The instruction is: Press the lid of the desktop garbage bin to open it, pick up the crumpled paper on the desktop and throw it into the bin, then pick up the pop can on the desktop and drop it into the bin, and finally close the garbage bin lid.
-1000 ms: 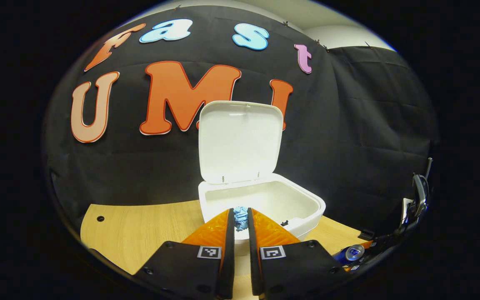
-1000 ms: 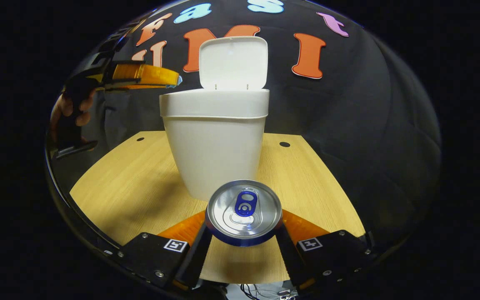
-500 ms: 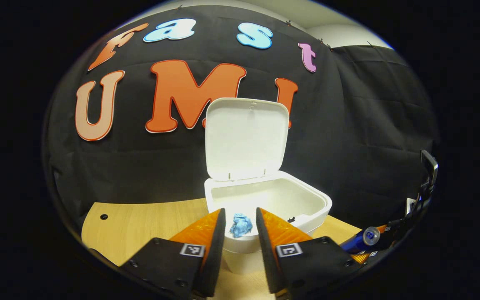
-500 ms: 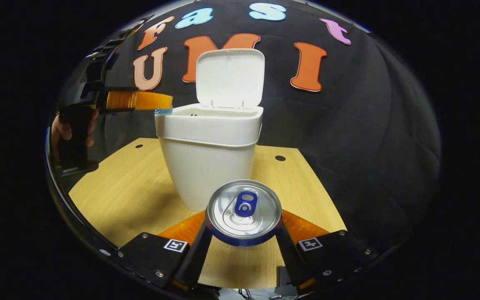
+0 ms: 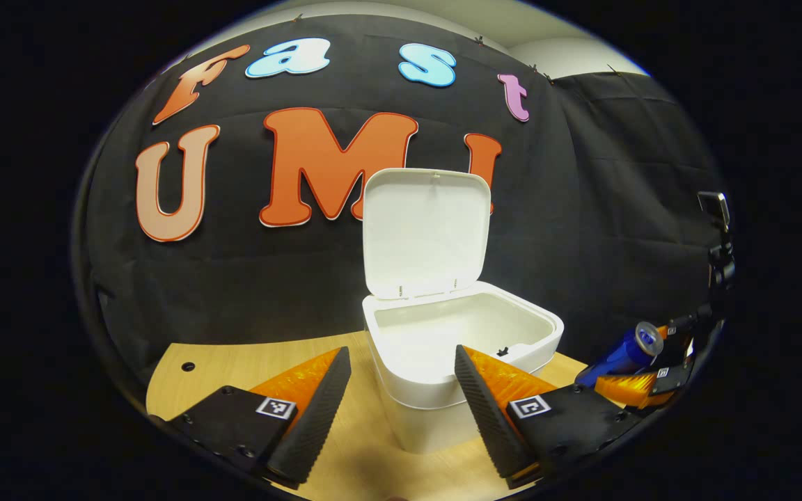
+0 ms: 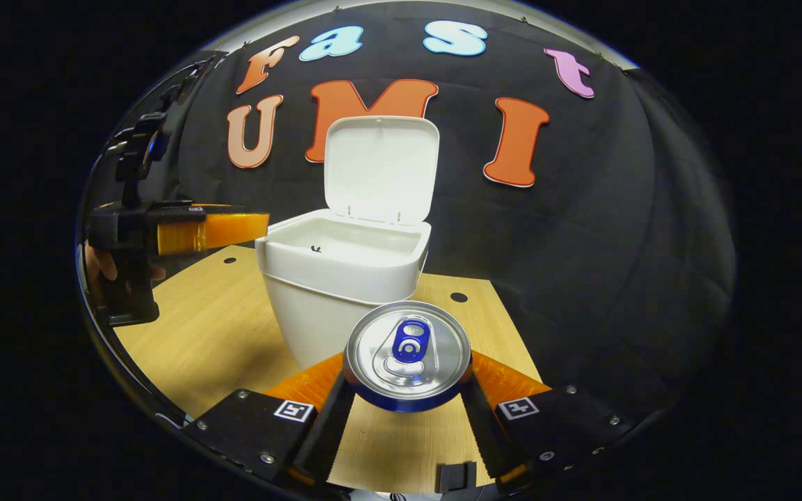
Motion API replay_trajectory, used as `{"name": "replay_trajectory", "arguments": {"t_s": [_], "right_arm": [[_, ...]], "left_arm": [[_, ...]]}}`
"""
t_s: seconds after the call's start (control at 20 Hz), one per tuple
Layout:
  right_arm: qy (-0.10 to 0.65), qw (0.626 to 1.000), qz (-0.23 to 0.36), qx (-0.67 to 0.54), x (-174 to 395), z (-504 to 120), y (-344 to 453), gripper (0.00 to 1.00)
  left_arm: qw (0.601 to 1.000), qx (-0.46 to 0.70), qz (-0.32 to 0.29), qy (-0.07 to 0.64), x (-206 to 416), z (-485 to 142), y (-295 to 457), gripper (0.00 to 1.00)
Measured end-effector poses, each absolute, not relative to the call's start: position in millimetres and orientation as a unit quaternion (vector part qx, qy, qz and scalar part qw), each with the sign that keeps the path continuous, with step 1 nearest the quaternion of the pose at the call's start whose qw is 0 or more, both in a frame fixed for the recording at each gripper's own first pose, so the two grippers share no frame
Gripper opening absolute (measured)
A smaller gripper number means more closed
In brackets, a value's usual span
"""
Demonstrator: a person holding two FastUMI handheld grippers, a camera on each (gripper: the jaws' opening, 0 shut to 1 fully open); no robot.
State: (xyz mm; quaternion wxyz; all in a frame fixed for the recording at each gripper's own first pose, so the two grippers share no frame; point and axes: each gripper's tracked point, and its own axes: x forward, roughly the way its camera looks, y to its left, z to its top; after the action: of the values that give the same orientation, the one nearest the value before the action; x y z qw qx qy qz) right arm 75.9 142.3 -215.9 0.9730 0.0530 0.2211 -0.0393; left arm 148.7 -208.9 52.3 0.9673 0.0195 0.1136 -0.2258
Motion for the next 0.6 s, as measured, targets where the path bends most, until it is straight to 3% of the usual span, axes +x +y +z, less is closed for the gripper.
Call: {"name": "replay_trajectory", "arguments": {"t_s": [0.6], "right_arm": [[0.153,0.987,-0.021,0.036,115,-134,108,0.81]], "left_arm": [[0.977,0.049,-0.174,0.111,113,53,-156,0.98]]}}
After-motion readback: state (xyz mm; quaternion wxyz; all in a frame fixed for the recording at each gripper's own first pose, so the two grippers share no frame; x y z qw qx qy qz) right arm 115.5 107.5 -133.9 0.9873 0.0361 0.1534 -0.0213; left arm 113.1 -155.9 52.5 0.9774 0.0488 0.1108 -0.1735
